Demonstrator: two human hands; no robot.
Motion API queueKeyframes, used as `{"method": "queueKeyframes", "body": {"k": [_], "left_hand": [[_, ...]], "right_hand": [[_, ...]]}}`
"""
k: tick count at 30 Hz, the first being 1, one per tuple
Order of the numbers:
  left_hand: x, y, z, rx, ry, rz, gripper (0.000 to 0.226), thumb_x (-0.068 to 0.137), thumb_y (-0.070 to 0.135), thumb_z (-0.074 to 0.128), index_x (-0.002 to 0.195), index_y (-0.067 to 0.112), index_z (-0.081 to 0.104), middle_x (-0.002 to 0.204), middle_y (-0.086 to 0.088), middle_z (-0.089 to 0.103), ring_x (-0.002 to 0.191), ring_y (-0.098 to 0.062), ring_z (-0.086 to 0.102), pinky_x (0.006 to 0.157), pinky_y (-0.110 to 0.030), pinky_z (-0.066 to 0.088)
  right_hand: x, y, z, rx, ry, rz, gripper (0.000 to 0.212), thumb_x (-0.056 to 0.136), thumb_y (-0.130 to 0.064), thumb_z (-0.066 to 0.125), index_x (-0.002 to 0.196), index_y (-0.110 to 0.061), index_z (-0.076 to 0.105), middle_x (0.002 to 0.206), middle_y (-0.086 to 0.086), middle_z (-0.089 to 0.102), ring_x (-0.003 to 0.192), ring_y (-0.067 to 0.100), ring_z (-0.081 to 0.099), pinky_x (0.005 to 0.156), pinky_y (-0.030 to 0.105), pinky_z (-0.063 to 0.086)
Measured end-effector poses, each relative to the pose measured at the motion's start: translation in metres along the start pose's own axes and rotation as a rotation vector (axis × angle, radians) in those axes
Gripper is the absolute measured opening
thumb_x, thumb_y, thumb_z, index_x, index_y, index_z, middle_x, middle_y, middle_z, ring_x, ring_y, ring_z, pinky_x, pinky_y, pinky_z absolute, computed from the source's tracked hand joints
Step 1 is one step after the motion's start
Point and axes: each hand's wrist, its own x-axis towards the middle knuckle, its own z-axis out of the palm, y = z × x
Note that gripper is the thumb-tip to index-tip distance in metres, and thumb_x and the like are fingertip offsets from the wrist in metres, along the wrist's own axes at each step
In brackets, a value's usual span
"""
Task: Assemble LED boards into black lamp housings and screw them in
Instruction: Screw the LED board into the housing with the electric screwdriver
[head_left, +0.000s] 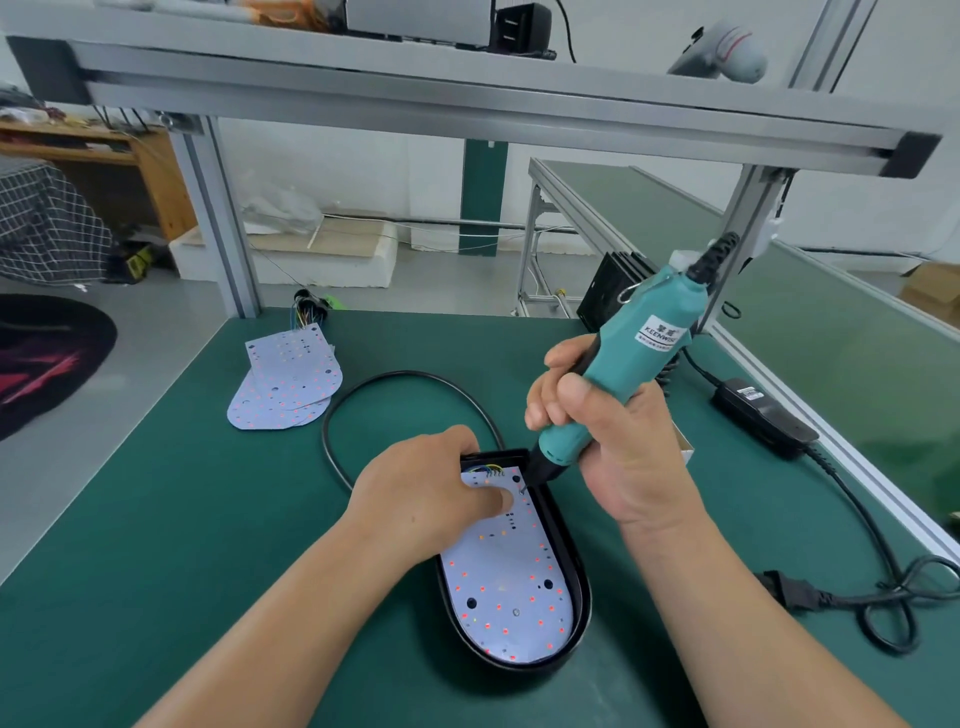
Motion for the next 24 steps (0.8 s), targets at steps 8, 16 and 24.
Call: {"method": "queueKeyframes", "body": {"k": [8, 16, 24], "left_hand": [[0.0, 0.0, 0.0, -0.12, -0.017, 0.029, 0.04, 0.074, 0.064, 0.076, 0.091, 0.033, 0.058, 0.082, 0.004, 0.067, 0.074, -0.017, 0.065, 0.063, -0.035, 0.047], [0.003, 0.0, 0.004, -0.289, -0.049, 0.068, 0.034, 0.071, 0.055, 0.083, 0.091, 0.035, 0.065, 0.083, 0.005, 0.069, 0.068, -0.011, 0.061, 0.062, -0.03, 0.047], [0.005, 0.002, 0.006, -0.335, -0.044, 0.046, 0.034, 0.07, 0.055, 0.082, 0.094, 0.034, 0.068, 0.087, 0.0, 0.071, 0.076, -0.022, 0.067, 0.061, -0.036, 0.052]], "right_hand": [[-0.006, -0.015, -0.007, -0.053, -0.123, -0.073, 0.023, 0.087, -0.009, 0.071, 0.109, -0.014, 0.07, 0.076, 0.006, 0.065, 0.072, 0.033, 0.06, 0.077, 0.048, 0.049], [-0.007, -0.018, -0.006, -0.078, -0.071, -0.094, 0.023, 0.086, -0.008, 0.072, 0.108, -0.012, 0.071, 0.076, 0.011, 0.064, 0.072, 0.034, 0.06, 0.075, 0.046, 0.052], [-0.007, -0.021, -0.007, -0.09, -0.025, -0.094, 0.021, 0.083, -0.006, 0.07, 0.103, -0.012, 0.071, 0.072, 0.009, 0.062, 0.07, 0.033, 0.059, 0.074, 0.041, 0.052]]}}
